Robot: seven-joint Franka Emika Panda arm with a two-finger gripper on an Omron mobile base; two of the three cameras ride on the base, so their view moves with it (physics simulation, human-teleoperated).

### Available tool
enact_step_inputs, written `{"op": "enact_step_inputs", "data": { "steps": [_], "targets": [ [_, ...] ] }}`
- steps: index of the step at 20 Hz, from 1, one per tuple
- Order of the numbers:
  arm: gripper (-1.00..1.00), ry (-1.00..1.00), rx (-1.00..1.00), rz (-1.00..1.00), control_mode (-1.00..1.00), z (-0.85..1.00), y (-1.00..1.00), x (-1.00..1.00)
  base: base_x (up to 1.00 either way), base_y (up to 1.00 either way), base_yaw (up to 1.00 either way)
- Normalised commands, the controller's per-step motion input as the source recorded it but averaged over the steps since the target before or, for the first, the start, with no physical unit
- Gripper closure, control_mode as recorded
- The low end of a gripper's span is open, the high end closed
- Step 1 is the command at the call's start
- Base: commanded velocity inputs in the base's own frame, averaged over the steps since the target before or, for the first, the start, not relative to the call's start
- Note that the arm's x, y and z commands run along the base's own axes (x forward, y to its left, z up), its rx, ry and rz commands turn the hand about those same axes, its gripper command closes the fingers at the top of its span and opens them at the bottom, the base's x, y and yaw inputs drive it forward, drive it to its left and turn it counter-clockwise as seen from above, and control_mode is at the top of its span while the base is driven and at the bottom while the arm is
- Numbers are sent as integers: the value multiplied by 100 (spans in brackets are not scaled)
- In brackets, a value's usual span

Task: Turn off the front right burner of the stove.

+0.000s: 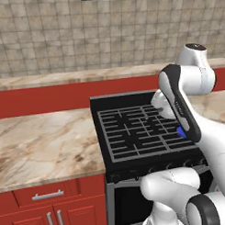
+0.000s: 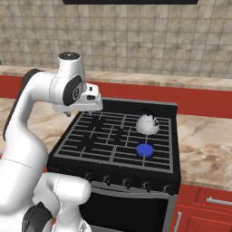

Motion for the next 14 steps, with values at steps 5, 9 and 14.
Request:
{"op": "enact_step_inputs", "data": {
  "steps": [5, 9, 14],
  "targets": [
    [-100, 0, 0, 6, -100, -17, -99, -70, 0, 0, 0],
    [-100, 0, 0, 4, -100, -20, -100, -55, 0, 0, 0],
    [-100, -10, -1, 10, -100, -28, -98, -48, 0, 0, 0]
  ]
}}
